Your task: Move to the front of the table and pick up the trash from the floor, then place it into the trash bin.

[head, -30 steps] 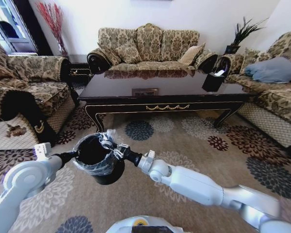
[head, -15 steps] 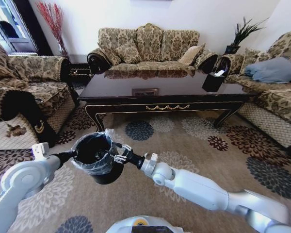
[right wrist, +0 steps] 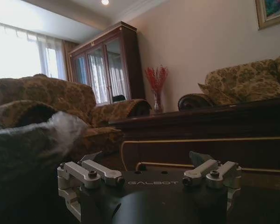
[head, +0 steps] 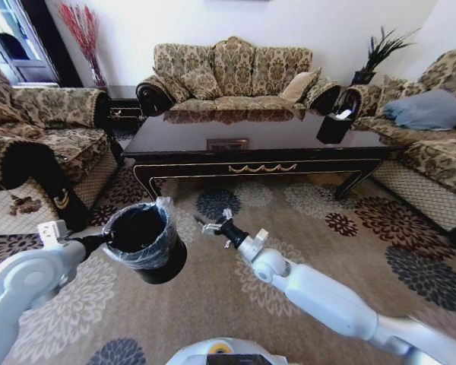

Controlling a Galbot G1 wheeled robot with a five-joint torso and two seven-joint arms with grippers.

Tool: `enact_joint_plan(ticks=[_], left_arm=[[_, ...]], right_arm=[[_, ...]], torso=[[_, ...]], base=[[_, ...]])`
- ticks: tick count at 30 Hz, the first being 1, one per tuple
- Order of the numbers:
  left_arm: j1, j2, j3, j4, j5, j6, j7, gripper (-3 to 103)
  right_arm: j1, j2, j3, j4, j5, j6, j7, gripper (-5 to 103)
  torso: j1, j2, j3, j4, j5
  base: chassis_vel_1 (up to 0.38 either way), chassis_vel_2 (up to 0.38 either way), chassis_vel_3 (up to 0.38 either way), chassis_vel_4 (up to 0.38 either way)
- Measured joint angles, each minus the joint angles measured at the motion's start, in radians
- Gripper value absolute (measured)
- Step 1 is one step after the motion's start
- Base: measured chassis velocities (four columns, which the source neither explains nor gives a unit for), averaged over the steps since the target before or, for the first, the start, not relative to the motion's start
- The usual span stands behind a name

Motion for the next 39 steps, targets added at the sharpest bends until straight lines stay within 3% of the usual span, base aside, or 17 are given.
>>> enact_joint_plan(ticks=[7,14,17,23,32,39], left_arm=[[-0.010,0.063,-0.144,0.045,-0.067,0.000,-0.006,4],[-0.019,0.077,-0.155,0.079,-0.065,0.000,0.001,4],[-0.007,0.060,-0.160,0.088,-0.045,0.000,0.012,4],[0.001,0.051,-0.161,0.091,-0.031,0.000,0.016,4],[0.002,0.042,-0.148,0.088,-0.023,0.000,0.019,4],[0.012,0.036,-0.152,0.076,-0.022,0.000,0.019,4]], right_arm=[[-0.005,0.044,-0.046,-0.205,-0.001,-0.073,0.124,100],[-0.001,0.104,-0.067,-0.335,0.046,-0.132,0.236,100],[0.015,0.166,-0.086,-0.434,0.067,-0.153,0.266,100],[0.032,0.245,-0.126,-0.583,0.040,-0.140,0.254,100],[0.043,0.375,-0.150,-0.807,-0.088,-0.090,0.146,100],[0.056,0.417,-0.145,-0.879,-0.066,-0.088,0.135,100]], torso=[[0.000,0.000,0.000,-0.0002,0.0001],[0.000,0.000,0.000,-0.0005,-0.0003],[0.000,0.000,0.000,0.0000,-0.0002],[0.000,0.000,0.000,0.0000,-0.0003],[0.000,0.000,0.000,0.0000,-0.0002],[0.000,0.000,0.000,-0.0004,-0.0002]], base=[[0.000,0.000,0.000,0.000],[0.000,0.000,0.000,0.000],[0.000,0.000,0.000,0.000],[0.000,0.000,0.000,0.000],[0.000,0.000,0.000,0.000],[0.000,0.000,0.000,0.000]])
